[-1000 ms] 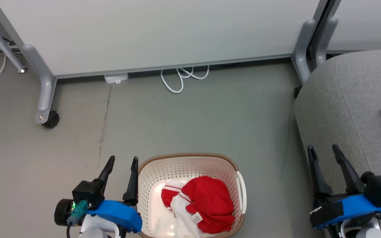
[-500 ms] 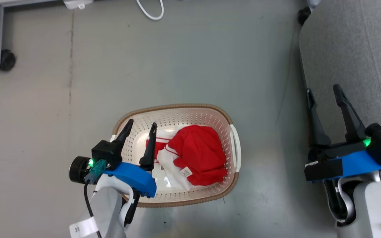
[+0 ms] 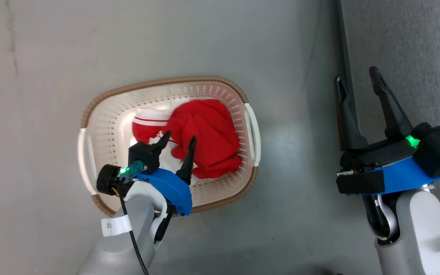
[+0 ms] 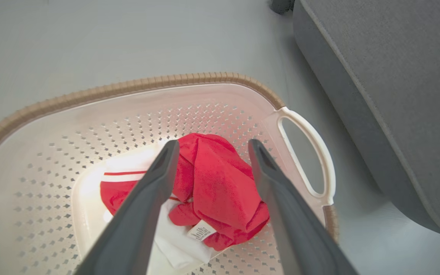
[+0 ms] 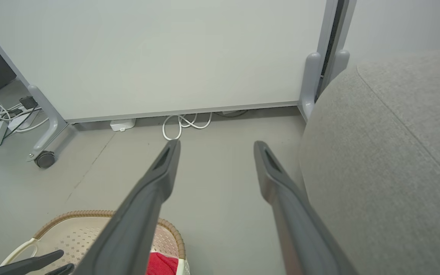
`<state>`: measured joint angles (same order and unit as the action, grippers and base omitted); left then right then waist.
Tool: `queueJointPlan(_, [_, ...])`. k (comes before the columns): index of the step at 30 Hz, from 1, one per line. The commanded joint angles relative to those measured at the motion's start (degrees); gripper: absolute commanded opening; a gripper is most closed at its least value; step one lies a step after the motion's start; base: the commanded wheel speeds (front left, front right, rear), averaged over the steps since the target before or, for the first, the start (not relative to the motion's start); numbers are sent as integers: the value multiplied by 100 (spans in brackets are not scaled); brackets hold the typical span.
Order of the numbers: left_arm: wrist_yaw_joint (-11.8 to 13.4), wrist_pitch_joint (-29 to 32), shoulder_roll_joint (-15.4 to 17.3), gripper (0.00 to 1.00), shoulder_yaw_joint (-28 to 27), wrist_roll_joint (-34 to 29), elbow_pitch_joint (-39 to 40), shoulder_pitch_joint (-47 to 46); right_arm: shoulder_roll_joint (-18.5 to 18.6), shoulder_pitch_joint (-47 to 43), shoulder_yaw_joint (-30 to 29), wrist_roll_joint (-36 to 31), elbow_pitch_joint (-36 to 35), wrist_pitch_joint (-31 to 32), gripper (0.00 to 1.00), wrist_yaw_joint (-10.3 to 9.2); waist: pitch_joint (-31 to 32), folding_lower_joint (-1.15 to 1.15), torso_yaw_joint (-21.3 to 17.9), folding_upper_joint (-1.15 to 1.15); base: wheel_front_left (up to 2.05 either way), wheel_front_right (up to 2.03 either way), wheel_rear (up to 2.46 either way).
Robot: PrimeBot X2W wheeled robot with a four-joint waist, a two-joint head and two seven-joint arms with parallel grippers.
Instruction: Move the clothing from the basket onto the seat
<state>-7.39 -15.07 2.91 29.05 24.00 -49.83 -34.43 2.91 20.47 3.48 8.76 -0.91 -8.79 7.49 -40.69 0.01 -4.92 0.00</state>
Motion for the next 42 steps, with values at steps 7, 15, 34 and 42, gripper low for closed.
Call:
queueJointPlan(7, [-14,18,5,100,740,775,-530,-426,-3,114,122,160,-13,-141,100,2,-472,-1,-394,0,0,0,0])
queueJointPlan(15, [23,228,6,100,1207,1342,-1093,-758,-3,127,246,270,-10,-254,100,2,-702,-1,-606,0,0,0,0])
queueJointPlan(34, [1341,555,4,100,1629,2049,-1842,-1322,-3,-3,413,440,-76,-409,100,1,-1088,-1,-896,0,0,0,0])
queueJointPlan(42, [1416,595,4,100,1777,2141,-2008,-1438,-3,1,436,504,-23,-439,100,2,-1130,-1,-888,0,0,0,0])
